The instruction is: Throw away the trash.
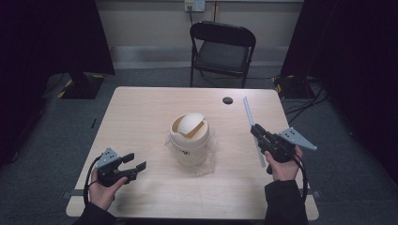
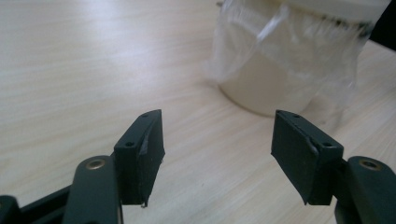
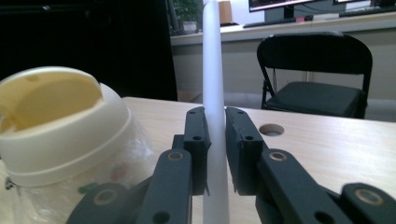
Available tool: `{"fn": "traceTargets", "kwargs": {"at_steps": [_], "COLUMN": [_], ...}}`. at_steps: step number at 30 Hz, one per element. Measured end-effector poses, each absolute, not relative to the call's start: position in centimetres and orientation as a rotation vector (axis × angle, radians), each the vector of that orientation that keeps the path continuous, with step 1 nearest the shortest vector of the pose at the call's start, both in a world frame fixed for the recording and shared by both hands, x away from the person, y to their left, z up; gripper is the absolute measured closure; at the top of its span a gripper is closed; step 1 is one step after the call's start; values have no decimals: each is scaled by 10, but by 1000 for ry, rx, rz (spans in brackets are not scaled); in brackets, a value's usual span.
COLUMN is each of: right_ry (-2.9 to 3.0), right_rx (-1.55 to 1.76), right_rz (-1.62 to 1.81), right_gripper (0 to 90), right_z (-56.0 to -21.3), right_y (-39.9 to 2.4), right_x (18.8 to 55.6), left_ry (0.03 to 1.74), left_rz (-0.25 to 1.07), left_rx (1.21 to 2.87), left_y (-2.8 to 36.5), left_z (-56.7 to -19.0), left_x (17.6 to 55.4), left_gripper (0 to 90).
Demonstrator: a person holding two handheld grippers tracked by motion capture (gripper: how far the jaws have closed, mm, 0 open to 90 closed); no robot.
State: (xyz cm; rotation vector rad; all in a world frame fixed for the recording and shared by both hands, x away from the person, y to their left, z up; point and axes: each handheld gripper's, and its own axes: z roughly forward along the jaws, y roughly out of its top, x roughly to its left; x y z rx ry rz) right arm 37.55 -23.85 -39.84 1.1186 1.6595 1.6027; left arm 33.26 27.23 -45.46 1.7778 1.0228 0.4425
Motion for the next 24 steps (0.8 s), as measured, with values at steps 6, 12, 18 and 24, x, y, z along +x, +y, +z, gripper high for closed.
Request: {"fn": "traceTargets", "kwargs": {"at_steps": [6,12,18,24], "right_ry": [1645,1626,1632,1657], "right_rx": [1062,1008,963,933], "right_rz": [1669,1728,1767,1782], "right_gripper": [800,800,800,800], "right_z": [-389,-384,-380,-379], "right_y": [-236,-233,-228,-222], "right_x": [369,365,361,360], "left_ry": [978,941,875,822], "left_rz": [459,477,484,483], "left_rx": [1741,1685,1646,1601], "left_y": [266,260,245,228], "left_z": [-438,-419,-398,-378], "left_x": [332,334,337,342], "left_gripper": [345,345,346,349]}}
